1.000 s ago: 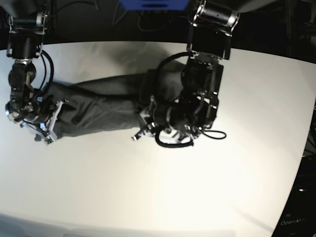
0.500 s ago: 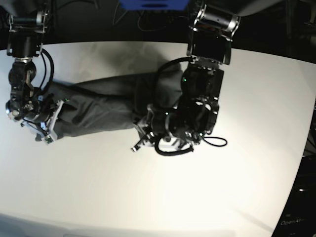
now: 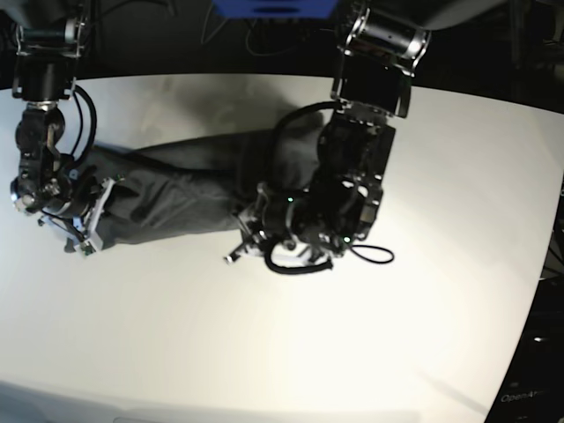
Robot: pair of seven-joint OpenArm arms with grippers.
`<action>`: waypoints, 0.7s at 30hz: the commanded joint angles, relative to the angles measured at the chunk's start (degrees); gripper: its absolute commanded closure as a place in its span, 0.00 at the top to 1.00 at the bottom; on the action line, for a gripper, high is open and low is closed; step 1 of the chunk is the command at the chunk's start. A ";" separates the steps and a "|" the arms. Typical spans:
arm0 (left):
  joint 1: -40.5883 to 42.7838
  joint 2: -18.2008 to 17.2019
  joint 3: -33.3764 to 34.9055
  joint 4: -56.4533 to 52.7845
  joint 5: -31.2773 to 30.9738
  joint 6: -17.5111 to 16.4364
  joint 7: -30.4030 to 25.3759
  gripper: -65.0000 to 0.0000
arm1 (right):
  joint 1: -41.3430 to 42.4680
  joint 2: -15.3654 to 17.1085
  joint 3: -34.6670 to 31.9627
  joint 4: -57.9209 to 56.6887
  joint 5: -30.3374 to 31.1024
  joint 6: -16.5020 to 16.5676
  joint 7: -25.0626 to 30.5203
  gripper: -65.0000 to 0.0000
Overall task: Fold the T-shirt properly
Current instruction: 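Lay the left gripper's end over the strip's middle, folding it in half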
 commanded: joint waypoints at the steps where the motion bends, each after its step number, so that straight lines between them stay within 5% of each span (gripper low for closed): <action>1: -2.06 0.77 0.88 -0.47 -1.18 -0.29 0.02 0.06 | -2.29 -1.45 -1.06 -1.77 -0.25 2.74 -6.34 0.02; 17: -3.47 0.77 1.67 -5.57 -1.18 -0.29 -3.32 0.07 | -2.29 -1.45 -1.06 -1.77 -0.25 2.74 -6.25 0.02; 19: -3.47 0.77 1.67 -5.57 -1.18 -0.29 -3.50 0.13 | -2.29 -1.45 -1.06 -1.77 -0.25 2.74 -6.25 0.02; 21: -3.47 0.77 1.67 -5.22 -1.18 -0.29 -3.50 0.30 | -2.29 -1.45 -1.06 -1.68 -1.57 2.74 -6.25 0.02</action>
